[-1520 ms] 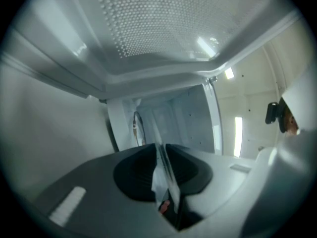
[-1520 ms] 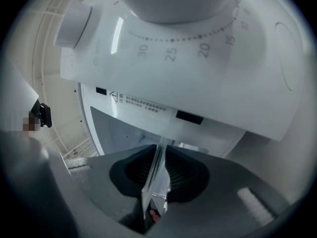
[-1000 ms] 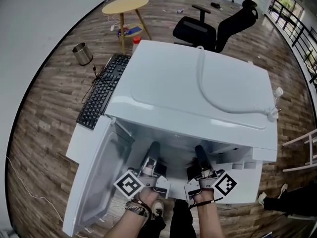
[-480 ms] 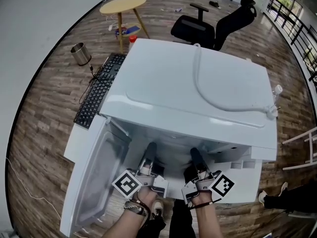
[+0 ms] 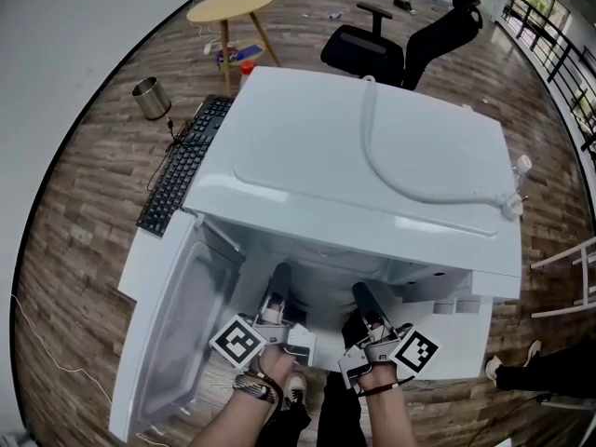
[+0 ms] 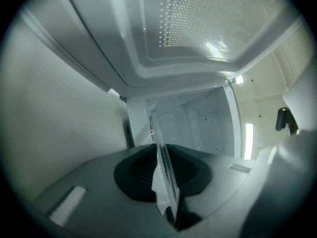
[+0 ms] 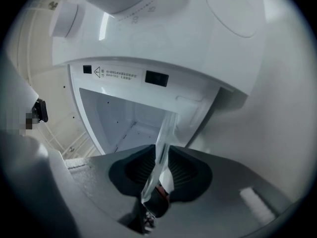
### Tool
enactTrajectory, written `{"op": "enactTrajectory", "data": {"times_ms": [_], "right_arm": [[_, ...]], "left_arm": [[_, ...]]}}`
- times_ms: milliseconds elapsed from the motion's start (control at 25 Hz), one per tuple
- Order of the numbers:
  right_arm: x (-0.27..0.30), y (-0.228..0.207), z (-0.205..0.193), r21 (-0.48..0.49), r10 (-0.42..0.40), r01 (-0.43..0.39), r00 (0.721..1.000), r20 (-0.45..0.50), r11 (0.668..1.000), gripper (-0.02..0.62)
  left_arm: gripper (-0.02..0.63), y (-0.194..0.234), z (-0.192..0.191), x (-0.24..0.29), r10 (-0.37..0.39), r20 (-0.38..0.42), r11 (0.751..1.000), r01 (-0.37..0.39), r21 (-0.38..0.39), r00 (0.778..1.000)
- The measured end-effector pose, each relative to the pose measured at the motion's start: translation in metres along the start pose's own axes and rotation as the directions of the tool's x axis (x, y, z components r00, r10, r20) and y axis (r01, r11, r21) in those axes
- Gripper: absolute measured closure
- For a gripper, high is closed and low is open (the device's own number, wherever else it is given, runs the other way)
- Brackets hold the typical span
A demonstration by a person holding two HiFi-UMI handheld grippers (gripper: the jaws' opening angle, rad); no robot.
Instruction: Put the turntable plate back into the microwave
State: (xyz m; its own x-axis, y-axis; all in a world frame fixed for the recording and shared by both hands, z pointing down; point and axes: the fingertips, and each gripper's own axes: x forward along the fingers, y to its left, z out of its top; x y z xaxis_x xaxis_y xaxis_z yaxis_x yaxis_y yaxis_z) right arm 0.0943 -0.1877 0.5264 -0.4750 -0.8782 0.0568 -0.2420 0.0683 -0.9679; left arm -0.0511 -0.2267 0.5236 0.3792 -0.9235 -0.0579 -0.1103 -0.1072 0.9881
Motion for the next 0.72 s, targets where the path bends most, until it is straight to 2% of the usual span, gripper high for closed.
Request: {"op": "enactTrajectory", "data": {"times_ms": [120,240,440,600,720], "right_arm": [[-0.009,0.003,-0.015,0.039,-0.007,0.008,0.999,-0.038,0.999,0.517],[-0.014,0.005,-0.03,0.036,-0.021,0.024,0.996,-0.084,0.999,0.517],[-0.014,0.002,-0.034,0.029,-0.046,0.048,0.996,-0.082,0.998,0.538],[-0.016,0.0,-0.031,0.05,-0.044,0.047,0.997,-0.063,0.998,0.543],[-0.017,0.0,-0.03,0.06,-0.036,0.04,0.998,-0.053,0.997,0.545]], "left_arm": [[0.555,0.0,0.002,0.001,0.001,0.006,1.0,-0.001,-0.014,1.0],[0.555,0.001,0.002,0.004,0.021,-0.012,1.0,-0.021,-0.01,1.0],[0.539,-0.001,0.003,0.005,0.028,-0.031,0.999,-0.028,-0.016,0.999],[0.471,-0.001,-0.001,0.0,0.053,-0.083,0.998,-0.049,0.051,0.995],[0.453,0.005,-0.002,-0.012,0.088,-0.112,0.992,-0.077,0.1,0.99]]}}
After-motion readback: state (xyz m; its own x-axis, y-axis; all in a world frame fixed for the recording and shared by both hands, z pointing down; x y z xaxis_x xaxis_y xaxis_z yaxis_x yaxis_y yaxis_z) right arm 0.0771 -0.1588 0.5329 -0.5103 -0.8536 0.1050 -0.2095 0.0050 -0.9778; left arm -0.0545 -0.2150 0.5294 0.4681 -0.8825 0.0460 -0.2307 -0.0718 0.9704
